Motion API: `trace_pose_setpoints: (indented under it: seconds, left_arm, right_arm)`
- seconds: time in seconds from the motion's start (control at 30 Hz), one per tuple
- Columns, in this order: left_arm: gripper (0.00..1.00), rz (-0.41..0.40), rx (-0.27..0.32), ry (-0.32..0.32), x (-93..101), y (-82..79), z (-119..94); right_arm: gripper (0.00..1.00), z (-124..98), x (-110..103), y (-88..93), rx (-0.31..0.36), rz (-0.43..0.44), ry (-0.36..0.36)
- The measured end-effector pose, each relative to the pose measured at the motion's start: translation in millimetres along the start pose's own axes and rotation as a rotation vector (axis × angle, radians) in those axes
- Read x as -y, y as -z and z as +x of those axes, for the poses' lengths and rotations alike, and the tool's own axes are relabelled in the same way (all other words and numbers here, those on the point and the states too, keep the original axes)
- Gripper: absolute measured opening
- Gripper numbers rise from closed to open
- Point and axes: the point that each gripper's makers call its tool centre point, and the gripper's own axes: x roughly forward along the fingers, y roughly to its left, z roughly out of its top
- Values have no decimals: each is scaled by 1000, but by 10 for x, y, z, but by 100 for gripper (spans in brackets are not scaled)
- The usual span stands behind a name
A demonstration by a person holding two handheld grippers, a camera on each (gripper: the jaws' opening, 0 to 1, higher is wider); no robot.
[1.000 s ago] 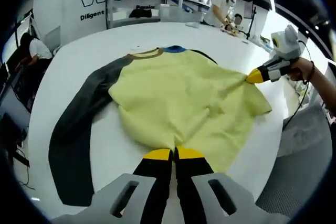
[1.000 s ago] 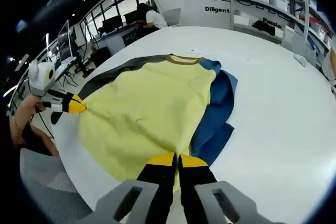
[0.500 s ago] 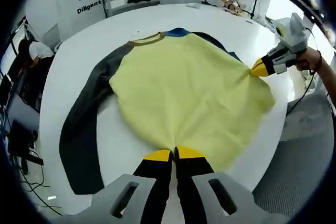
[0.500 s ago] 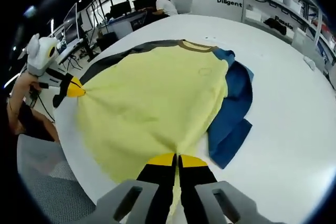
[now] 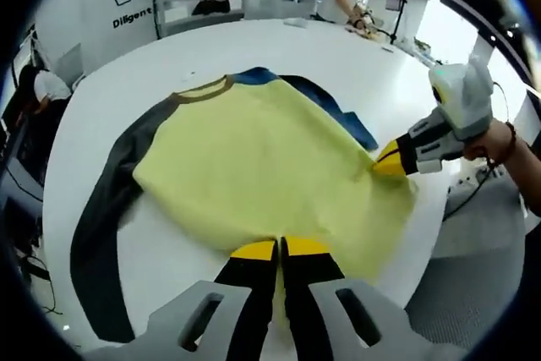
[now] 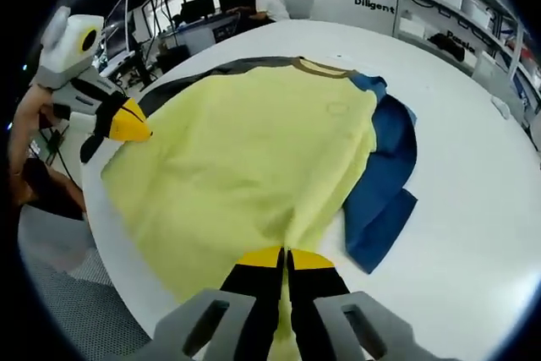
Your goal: Fold the garment on the visible template until the final outline fits inside the template.
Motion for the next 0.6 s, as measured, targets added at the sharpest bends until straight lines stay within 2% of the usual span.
trace_pose_setpoints:
  seconds: [0.13,0.27,0.33,0.53,0.6]
  left_arm:
    - [6,1,-13,3,77,-18,162]
    - [11,-14,-22,54,288,-14,315]
    - [10,-13,-33,73,355,16,385]
    - [11,-33,-51,79,361,117,467]
    - [13,-43,-39,86,366,129,472]
  right_arm:
    - [0,14,-6,-1,1,6,-5]
    - [0,35,-6,8,-2,15,-8]
    - [0,38,-11,9,-3,17,-9]
    - [0,42,-3,12,-3,29,-10]
    - [0,43,-1,18,-5,33,-9]
